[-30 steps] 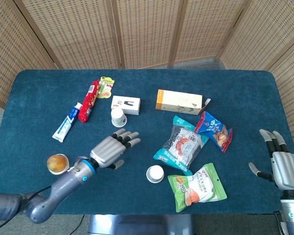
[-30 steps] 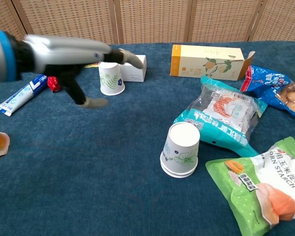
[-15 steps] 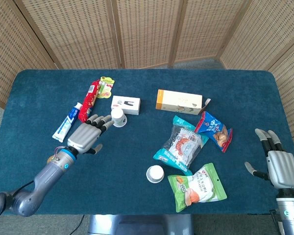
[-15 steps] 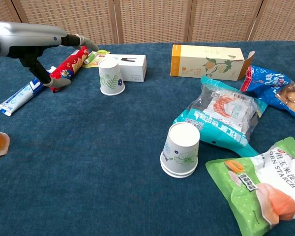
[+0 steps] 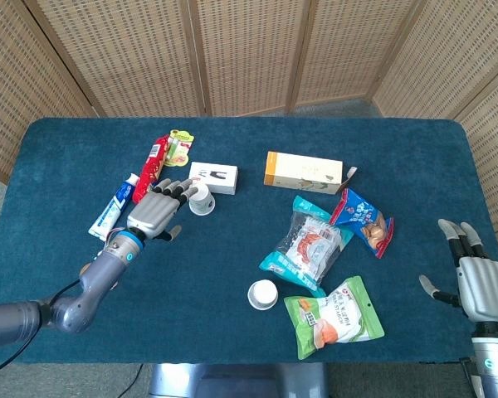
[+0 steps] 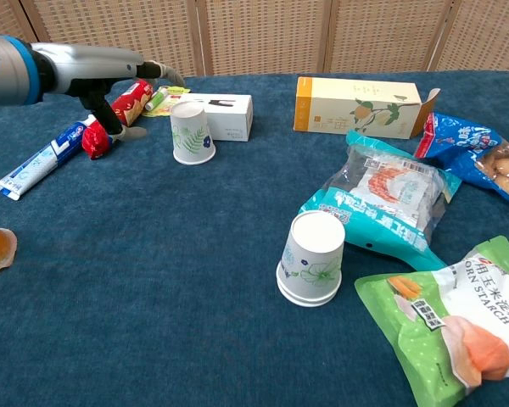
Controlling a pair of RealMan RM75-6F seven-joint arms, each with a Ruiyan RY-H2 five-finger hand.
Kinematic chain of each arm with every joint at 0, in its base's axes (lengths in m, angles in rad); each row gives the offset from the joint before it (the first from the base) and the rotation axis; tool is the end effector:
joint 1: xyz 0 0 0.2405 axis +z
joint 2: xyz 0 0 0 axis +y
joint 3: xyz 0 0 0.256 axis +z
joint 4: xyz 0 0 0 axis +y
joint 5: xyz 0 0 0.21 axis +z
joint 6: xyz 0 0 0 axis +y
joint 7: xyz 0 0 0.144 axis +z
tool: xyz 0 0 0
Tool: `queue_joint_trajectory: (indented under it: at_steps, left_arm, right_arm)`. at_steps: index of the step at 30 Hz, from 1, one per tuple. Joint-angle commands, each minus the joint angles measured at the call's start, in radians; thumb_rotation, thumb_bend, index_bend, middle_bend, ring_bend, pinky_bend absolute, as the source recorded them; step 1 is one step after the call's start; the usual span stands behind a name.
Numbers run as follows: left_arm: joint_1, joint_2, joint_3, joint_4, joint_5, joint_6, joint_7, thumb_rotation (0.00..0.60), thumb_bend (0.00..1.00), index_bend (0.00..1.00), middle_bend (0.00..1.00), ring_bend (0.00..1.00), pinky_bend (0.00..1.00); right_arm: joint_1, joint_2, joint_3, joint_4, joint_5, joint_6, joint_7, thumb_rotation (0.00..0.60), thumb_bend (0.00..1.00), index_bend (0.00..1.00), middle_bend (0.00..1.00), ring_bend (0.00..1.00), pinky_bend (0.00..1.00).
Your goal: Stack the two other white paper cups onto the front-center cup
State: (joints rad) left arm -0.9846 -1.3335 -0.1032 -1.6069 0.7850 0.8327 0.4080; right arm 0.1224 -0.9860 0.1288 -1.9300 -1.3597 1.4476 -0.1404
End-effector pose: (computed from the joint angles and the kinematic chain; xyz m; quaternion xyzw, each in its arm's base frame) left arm -0.1223 0.3771 0.0242 -0.7763 -0.3830 -0.2921 0.4066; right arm -0.2601 -0.2006 0.1831 0.5603 -0.4125 0.4031 0.5946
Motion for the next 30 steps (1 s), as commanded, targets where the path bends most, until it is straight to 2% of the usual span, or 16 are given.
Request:
queue_joint_trajectory:
  at_steps: [1,8,16,25,27,30]
  left_arm:
    - [-0.027,-0.052,-0.018,0.075,-0.024,-0.035,-0.006,0.600,0.46,0.00,0.00,0.00,0.00]
    - [-0.084,-0.135,-0.047,0.213,-0.062,-0.101,-0.008,0.600,0.46,0.00,0.00,0.00,0.00]
    - [-0.134,-0.222,-0.055,0.346,-0.102,-0.170,-0.010,0.600,0.46,0.00,0.00,0.00,0.03]
    - [-0.142,-0.269,-0.056,0.414,-0.097,-0.160,-0.020,0.600,0.46,0.03,0.00,0.01,0.26]
    - [-0.139,-0.275,-0.054,0.423,-0.094,-0.153,-0.019,0.600,0.46,0.07,0.01,0.07,0.33]
    - [-0.136,-0.281,-0.052,0.434,-0.098,-0.145,-0.013,0.600,0.46,0.14,0.08,0.19,0.43]
  right_arm:
    - [-0.002,0.002,0.001,0.000,0.005,0.002,0.000,0.542,0.28,0.00,0.13,0.00,0.41]
    - [-0.014,0.008,0.001,-0.005,0.016,0.016,-0.001,0.542,0.28,0.00,0.13,0.00,0.41]
    - [-0.037,0.022,0.000,-0.014,0.022,0.045,0.006,0.542,0.28,0.00,0.13,0.00,0.41]
    - [-0.056,0.036,0.001,-0.019,0.027,0.062,0.029,0.542,0.28,0.00,0.13,0.00,0.41]
    - [-0.059,0.038,0.002,-0.020,0.028,0.066,0.033,0.542,0.28,0.00,0.13,0.00,0.41]
    - [-0.062,0.041,0.006,-0.020,0.031,0.071,0.038,0.539,0.28,0.00,0.13,0.00,0.41]
